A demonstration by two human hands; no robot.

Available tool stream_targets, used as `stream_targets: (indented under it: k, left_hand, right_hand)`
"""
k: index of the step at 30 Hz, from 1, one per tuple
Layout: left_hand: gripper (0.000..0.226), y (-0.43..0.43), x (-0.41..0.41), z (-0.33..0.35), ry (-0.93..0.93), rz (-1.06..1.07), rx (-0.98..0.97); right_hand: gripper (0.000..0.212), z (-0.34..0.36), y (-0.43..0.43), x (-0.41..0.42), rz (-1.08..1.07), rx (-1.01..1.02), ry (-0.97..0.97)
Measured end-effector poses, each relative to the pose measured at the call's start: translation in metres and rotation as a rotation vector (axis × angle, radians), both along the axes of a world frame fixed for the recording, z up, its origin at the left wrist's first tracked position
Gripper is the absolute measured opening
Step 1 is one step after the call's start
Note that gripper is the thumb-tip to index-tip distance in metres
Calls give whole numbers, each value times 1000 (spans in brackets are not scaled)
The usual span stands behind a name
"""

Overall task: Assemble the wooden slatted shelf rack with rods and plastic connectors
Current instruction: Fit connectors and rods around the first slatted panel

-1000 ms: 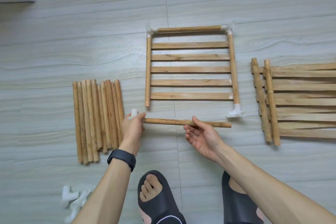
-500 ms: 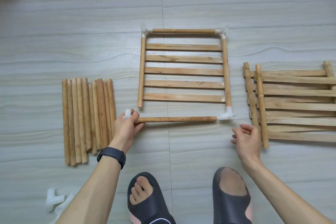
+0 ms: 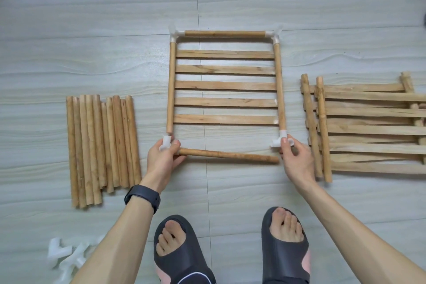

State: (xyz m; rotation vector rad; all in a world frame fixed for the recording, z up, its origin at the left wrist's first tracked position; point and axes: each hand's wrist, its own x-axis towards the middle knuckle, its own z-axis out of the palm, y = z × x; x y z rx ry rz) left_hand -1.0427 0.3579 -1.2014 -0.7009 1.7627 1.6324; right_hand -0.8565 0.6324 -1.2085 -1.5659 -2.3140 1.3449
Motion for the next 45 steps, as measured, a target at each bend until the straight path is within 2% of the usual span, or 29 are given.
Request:
stream_targets:
  k: [3, 5, 9, 16, 19, 23, 27, 30, 33, 37, 45]
  left_hand:
    - [14, 12, 10, -2, -7, -31, 23]
    - [13, 17, 12, -2, -11, -14, 27]
    - [11, 0, 5, 0, -44, 66, 13]
    - [9, -20, -8, -1, -82, 210, 32]
    - [9, -15, -6, -1, -69, 183, 14]
    - [8, -7, 1, -1, -36, 196, -30]
    - [12, -7, 2, -3, -8, 193, -40]
    - [7, -7, 3, -3, -10, 169, -50]
    - [11, -6, 0, -1, -44, 149, -33]
    - [7, -7, -6, -1, -66, 179, -21]
    - [8, -7, -5, -5, -73, 215, 12]
  right_hand:
    - [39, -2, -4, -1, 56, 14, 14]
    - [36, -5, -3, -4, 6, -36, 28]
    - [36, -10, 2, -5, -34, -109, 52]
    - [31, -14, -2, -6, -74, -120, 92]
    - [31, -16, 1, -4, -59, -112, 84]
    - [44, -15, 4, -3, -60, -109, 98]
    - [25, -16, 5, -3, -57, -114, 117]
    - [36, -17, 6, -2, -42, -97, 105]
    - [25, -14, 8, -2, -35, -87, 112]
    - [34, -13, 8, -2, -12, -83, 106]
    - [36, -14, 6, -2, -38, -52, 105]
